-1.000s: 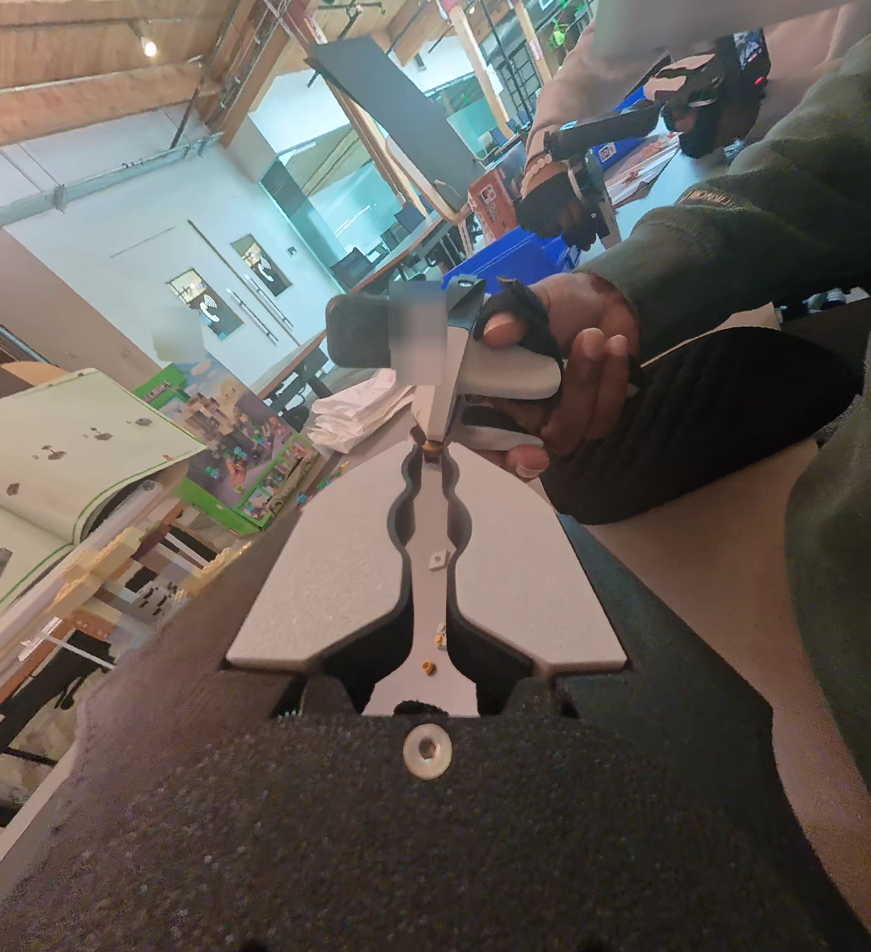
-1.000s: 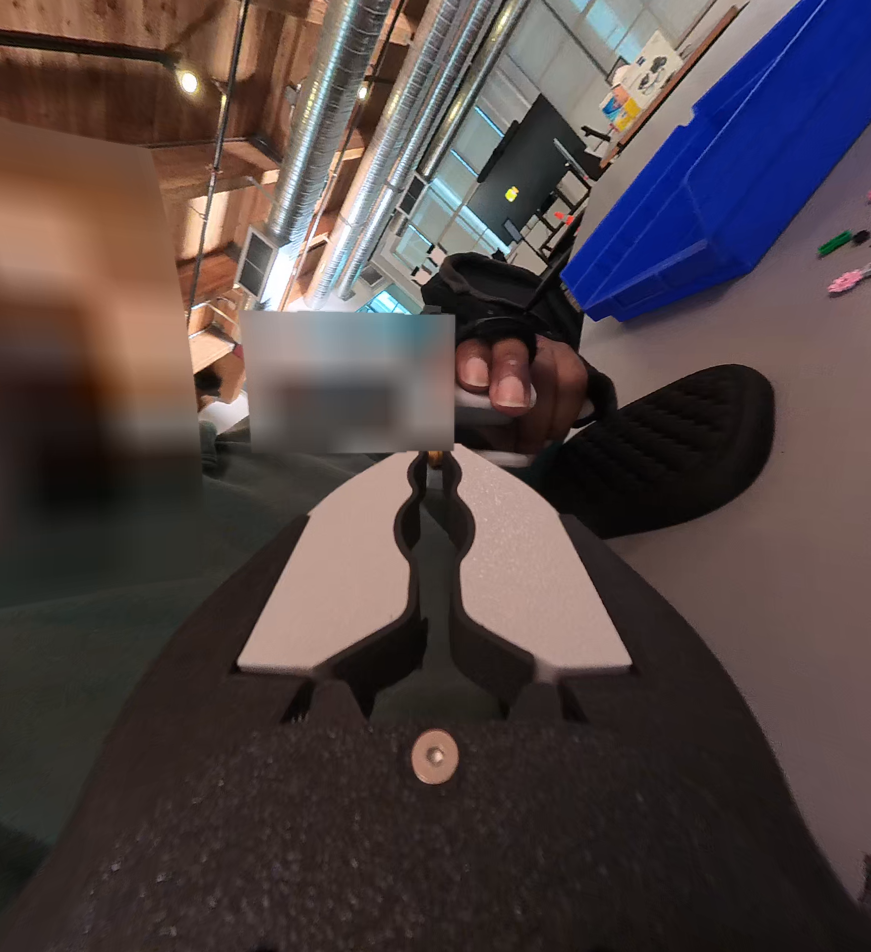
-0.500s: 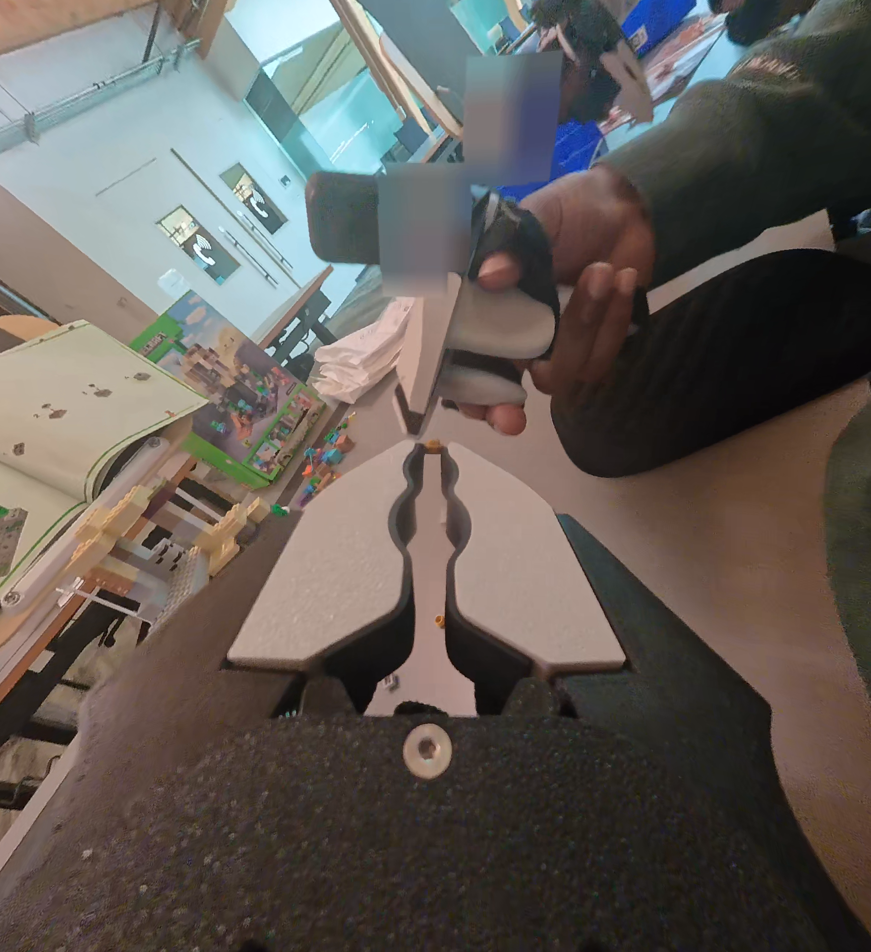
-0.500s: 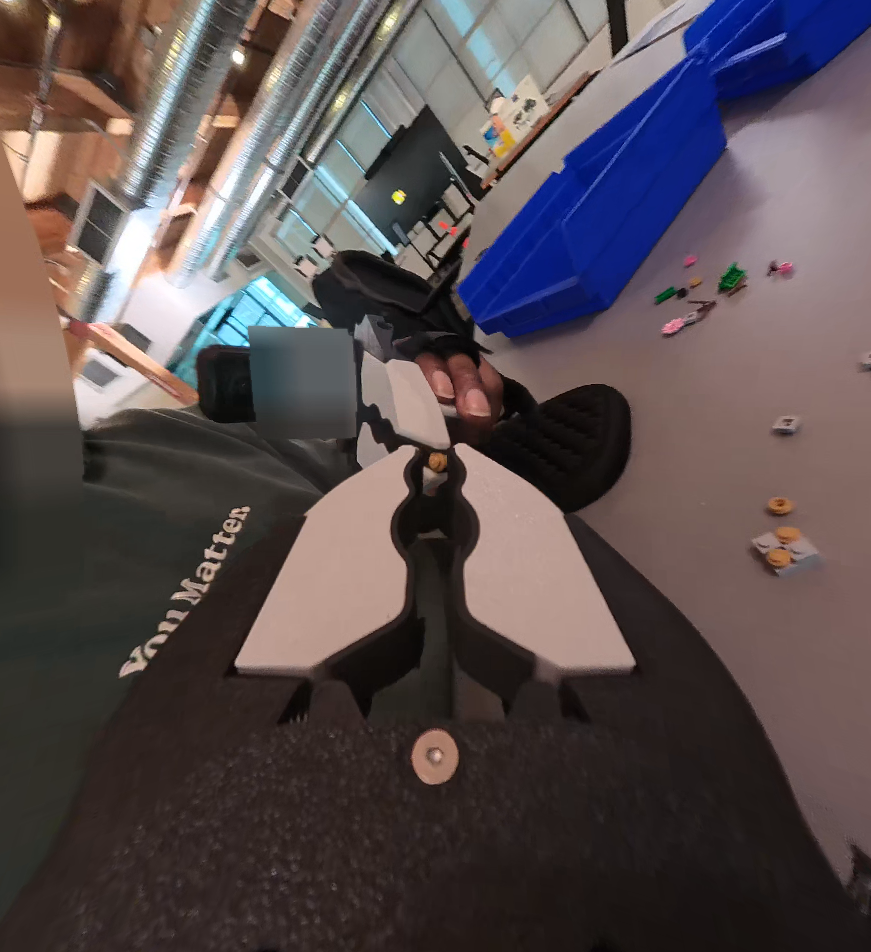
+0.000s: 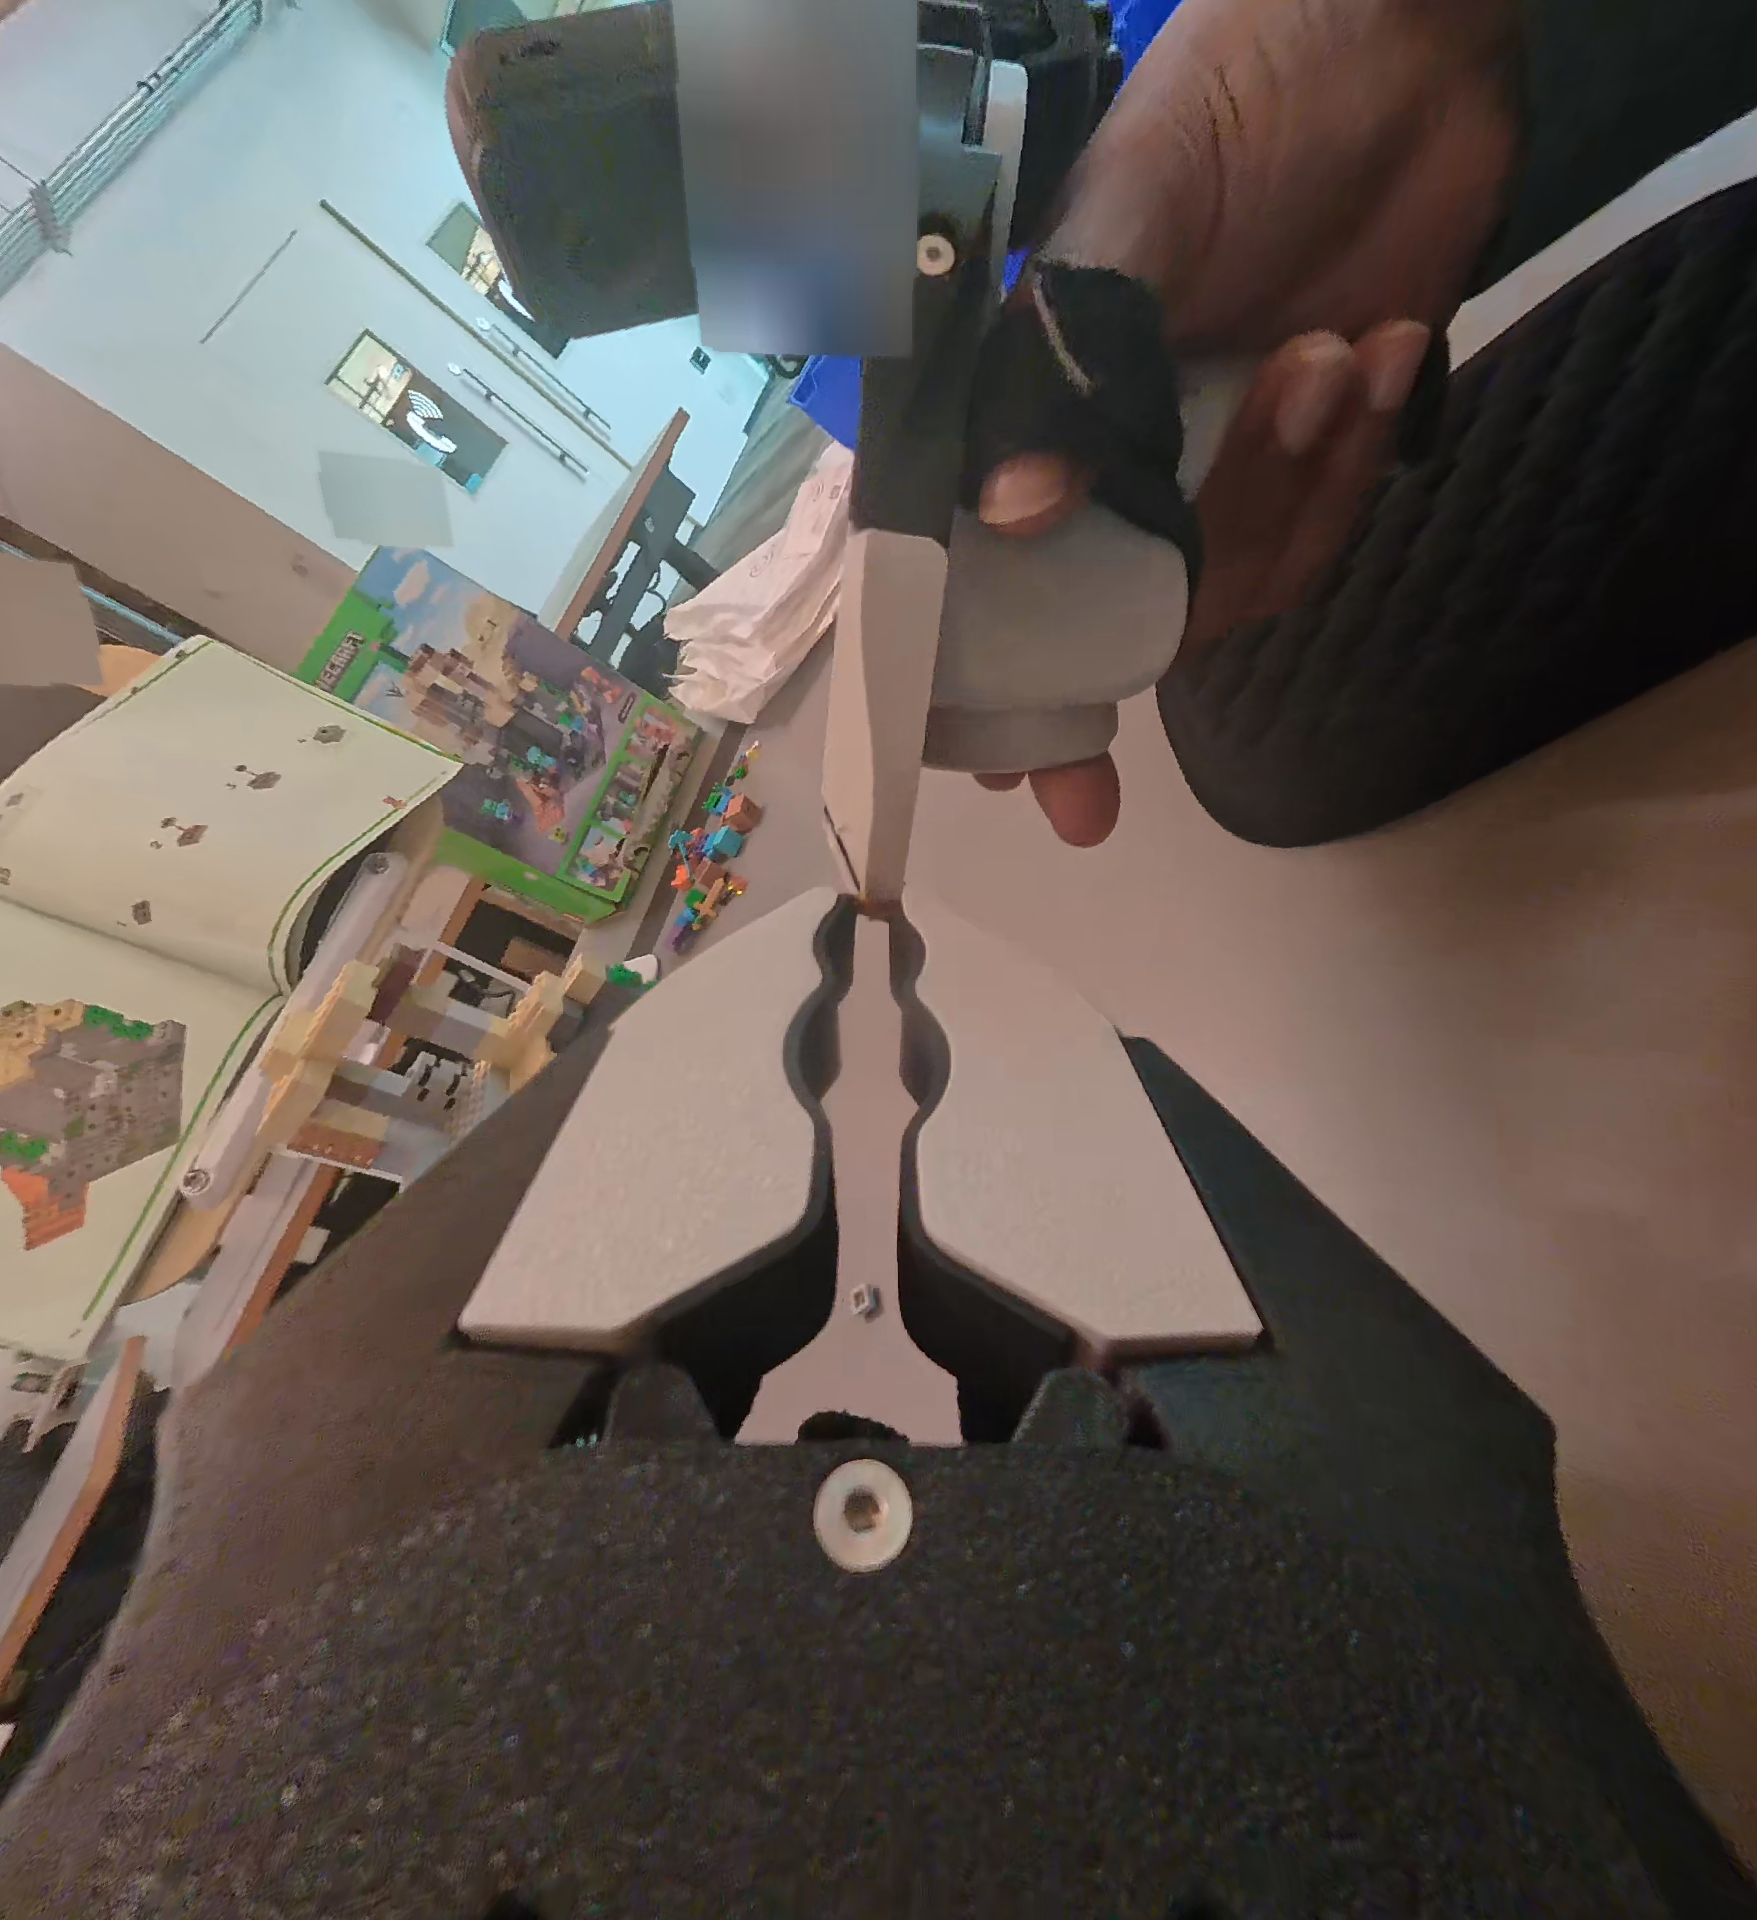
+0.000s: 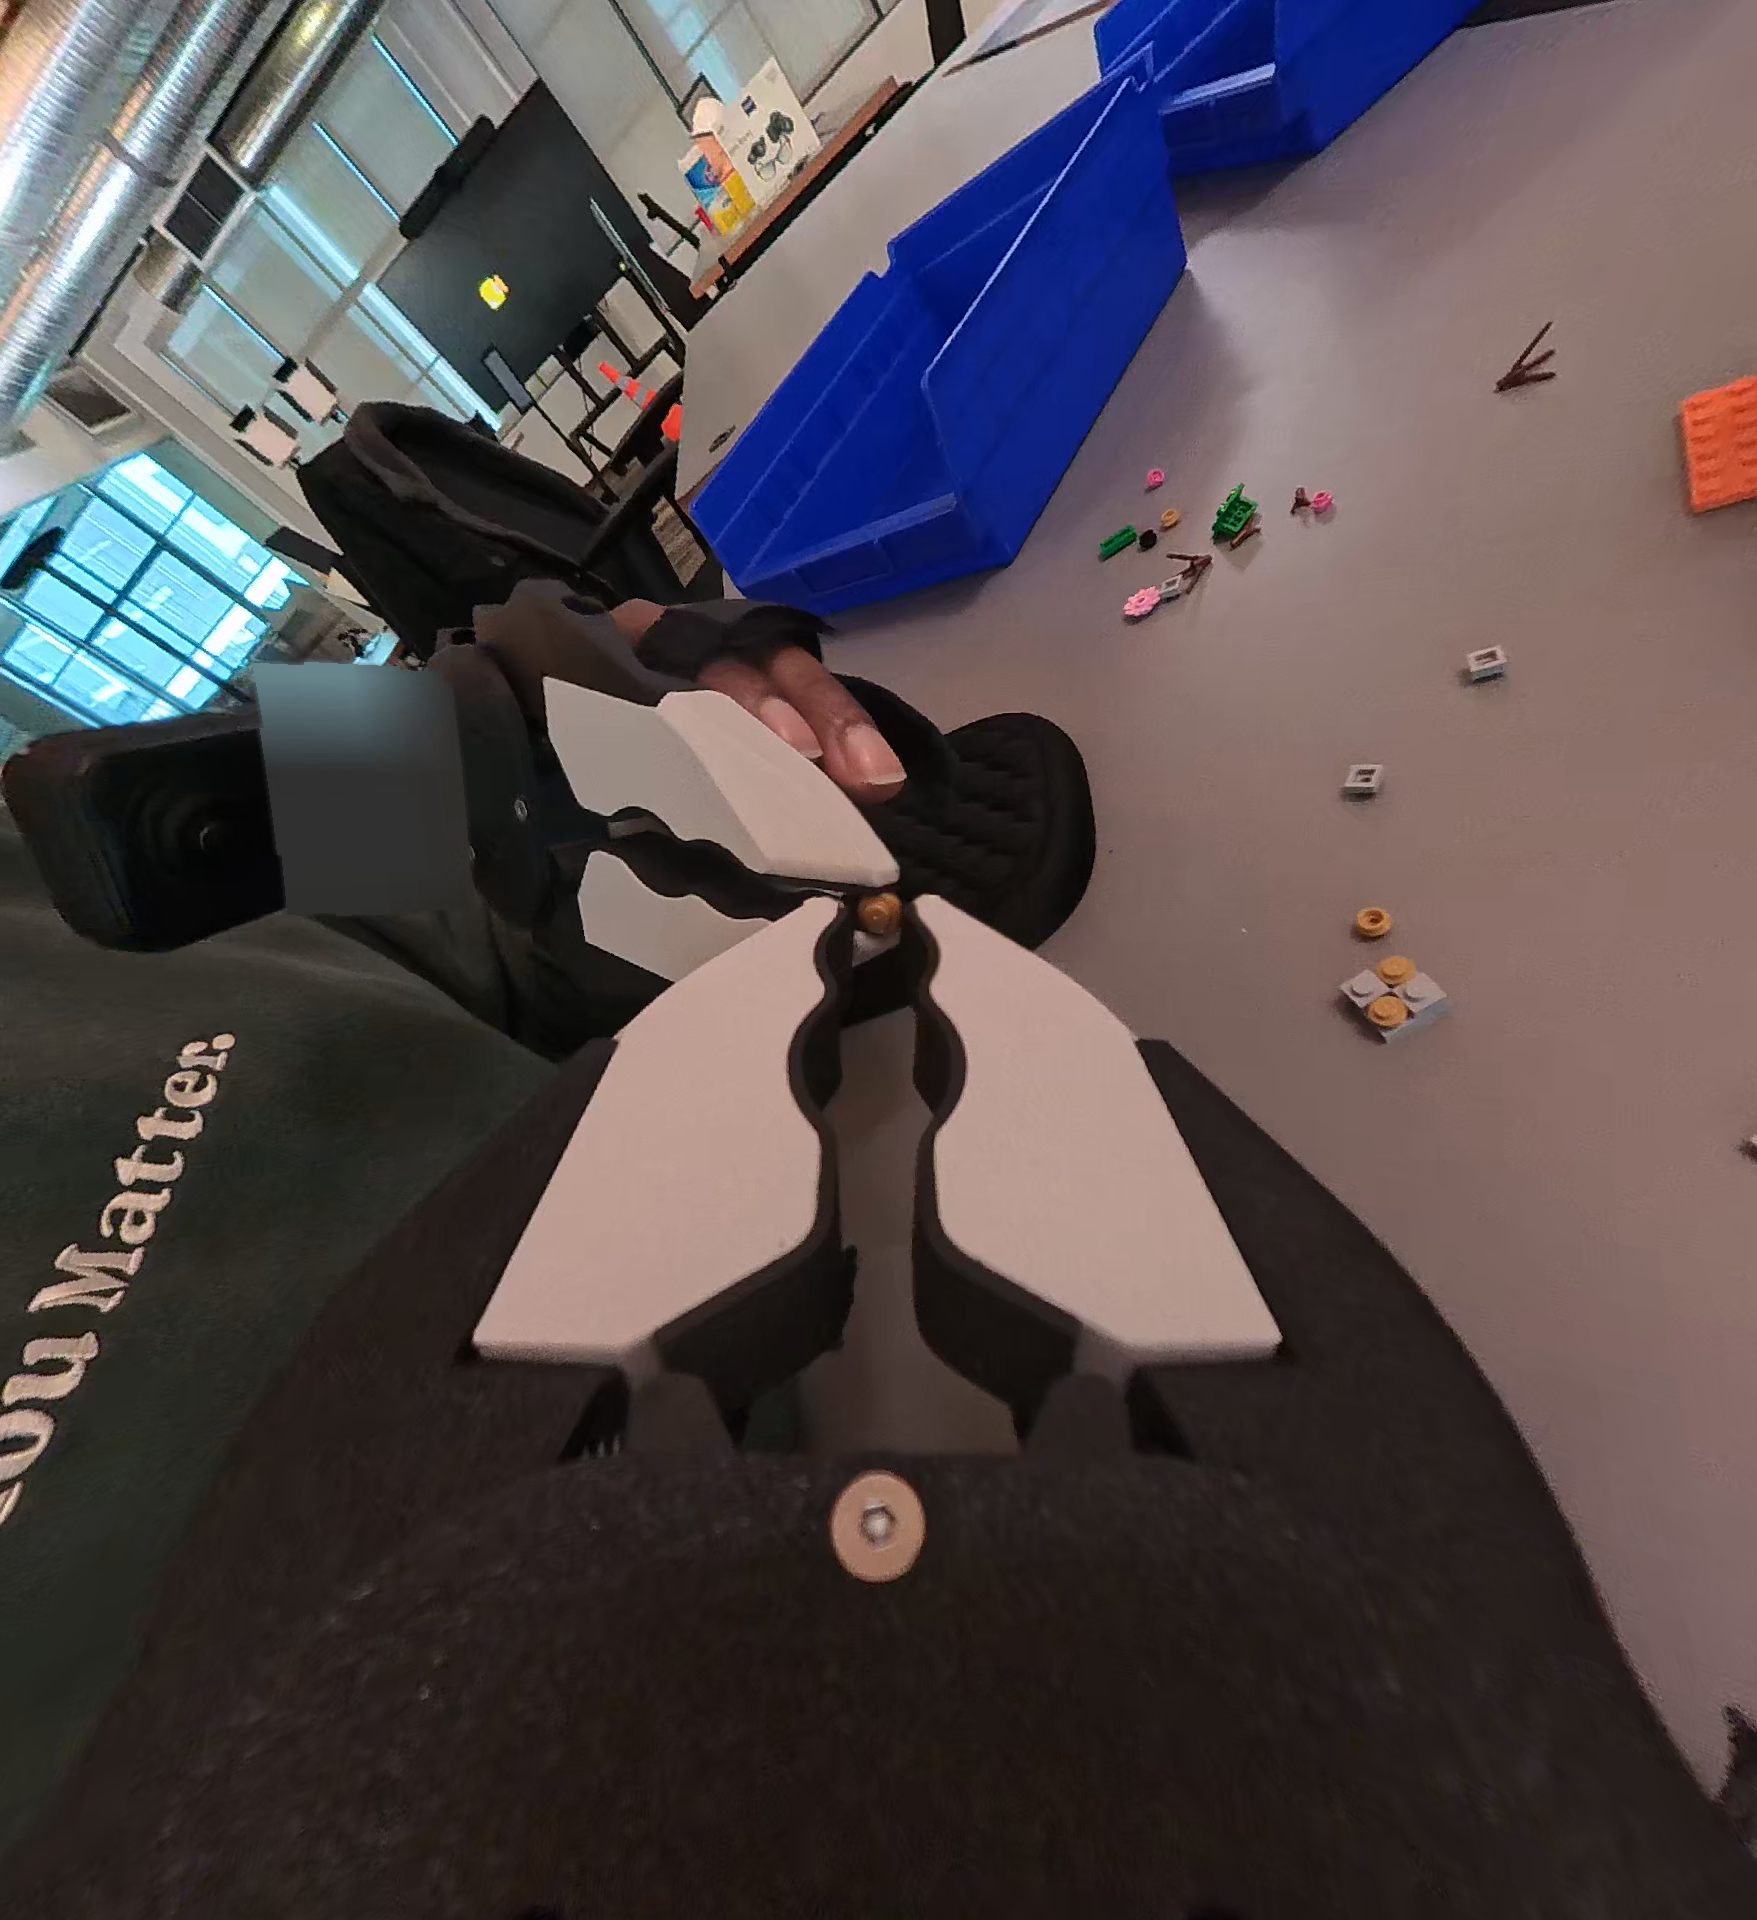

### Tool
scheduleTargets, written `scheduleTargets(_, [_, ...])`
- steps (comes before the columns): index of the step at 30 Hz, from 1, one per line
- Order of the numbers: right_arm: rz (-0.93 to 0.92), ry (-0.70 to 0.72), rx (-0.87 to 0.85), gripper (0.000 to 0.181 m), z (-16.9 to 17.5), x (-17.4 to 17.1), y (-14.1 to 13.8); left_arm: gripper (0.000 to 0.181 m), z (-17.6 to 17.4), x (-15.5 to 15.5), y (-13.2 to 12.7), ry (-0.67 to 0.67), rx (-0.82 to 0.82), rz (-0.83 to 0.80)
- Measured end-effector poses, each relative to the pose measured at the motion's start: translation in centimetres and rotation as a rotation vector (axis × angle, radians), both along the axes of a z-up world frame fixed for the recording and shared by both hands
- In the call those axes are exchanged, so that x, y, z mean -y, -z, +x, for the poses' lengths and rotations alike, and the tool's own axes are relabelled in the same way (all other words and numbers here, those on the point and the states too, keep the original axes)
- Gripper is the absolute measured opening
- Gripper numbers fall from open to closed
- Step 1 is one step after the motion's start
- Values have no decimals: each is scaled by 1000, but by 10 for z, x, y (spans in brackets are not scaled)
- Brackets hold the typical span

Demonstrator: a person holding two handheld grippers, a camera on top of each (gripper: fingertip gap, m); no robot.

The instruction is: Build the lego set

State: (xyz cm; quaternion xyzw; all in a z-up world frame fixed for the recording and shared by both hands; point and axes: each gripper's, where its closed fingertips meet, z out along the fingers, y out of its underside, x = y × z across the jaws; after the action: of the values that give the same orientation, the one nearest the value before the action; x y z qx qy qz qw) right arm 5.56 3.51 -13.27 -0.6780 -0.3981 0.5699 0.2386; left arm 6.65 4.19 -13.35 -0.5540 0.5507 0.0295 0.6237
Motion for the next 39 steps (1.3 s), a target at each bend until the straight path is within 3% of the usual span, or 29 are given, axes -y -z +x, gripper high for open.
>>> scheduleTargets(13, [3, 51, 20, 8, -2, -5, 8, 5, -2, -5, 8, -62, -127, 87])
scheduleTargets(26, [80, 15, 11, 6, -2, -3, 10, 6, -1, -2, 10, -11, -54, 22])
scheduleTargets(32, [201, 12, 116, 6, 10, -19, 18, 7, -9, -10, 16, -5, 28, -111])
scheduleTargets(39, [379, -90, 325, 7, 18, -44, 40, 18, -31, -36, 61, -7, -10, -508])
